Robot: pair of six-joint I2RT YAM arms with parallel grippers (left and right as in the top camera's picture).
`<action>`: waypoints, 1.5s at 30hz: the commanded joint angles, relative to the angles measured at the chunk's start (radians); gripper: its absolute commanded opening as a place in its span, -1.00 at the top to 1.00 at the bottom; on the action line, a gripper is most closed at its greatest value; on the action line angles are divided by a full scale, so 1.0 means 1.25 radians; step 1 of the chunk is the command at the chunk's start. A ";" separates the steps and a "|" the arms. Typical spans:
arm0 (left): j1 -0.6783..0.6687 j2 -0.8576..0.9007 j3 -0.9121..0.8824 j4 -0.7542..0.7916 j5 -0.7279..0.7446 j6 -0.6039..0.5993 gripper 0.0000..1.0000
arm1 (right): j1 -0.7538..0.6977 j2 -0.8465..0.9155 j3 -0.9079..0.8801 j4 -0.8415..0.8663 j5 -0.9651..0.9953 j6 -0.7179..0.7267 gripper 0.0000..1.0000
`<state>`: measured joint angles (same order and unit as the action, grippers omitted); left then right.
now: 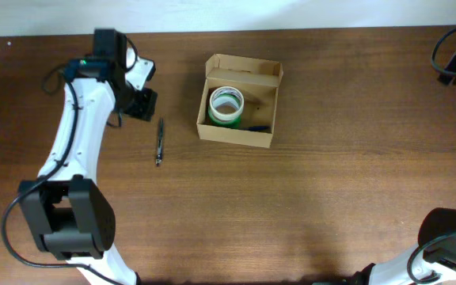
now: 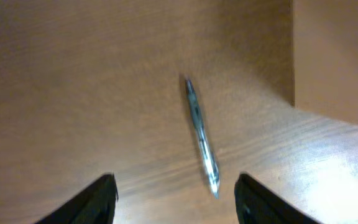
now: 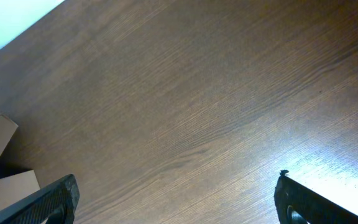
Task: Pack container
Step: 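Move left gripper to the grey pen and grasp it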
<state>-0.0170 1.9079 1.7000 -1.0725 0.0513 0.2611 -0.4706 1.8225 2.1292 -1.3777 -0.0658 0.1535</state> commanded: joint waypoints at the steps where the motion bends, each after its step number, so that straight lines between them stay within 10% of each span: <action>1: -0.012 0.006 -0.083 0.058 0.006 -0.131 -0.15 | -0.001 0.003 0.002 0.001 -0.002 0.001 -0.98; 20: -0.033 0.226 -0.130 0.103 0.003 -0.146 -0.01 | -0.001 0.003 0.002 0.001 -0.002 0.001 -0.97; 29: -0.033 0.230 -0.130 0.113 0.003 -0.146 0.96 | -0.001 0.003 0.002 0.001 -0.002 0.001 -0.98; 32: -0.033 0.230 -0.106 0.091 0.003 -0.145 0.96 | -0.001 0.003 0.002 0.001 -0.002 0.001 -0.98; 45: -0.054 0.227 0.637 -0.219 0.071 -0.012 0.96 | -0.001 0.003 0.002 0.001 -0.002 0.002 -0.98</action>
<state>-0.0620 2.2173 2.2772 -1.3201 0.0689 0.1280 -0.4706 1.8225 2.1292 -1.3777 -0.0666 0.1539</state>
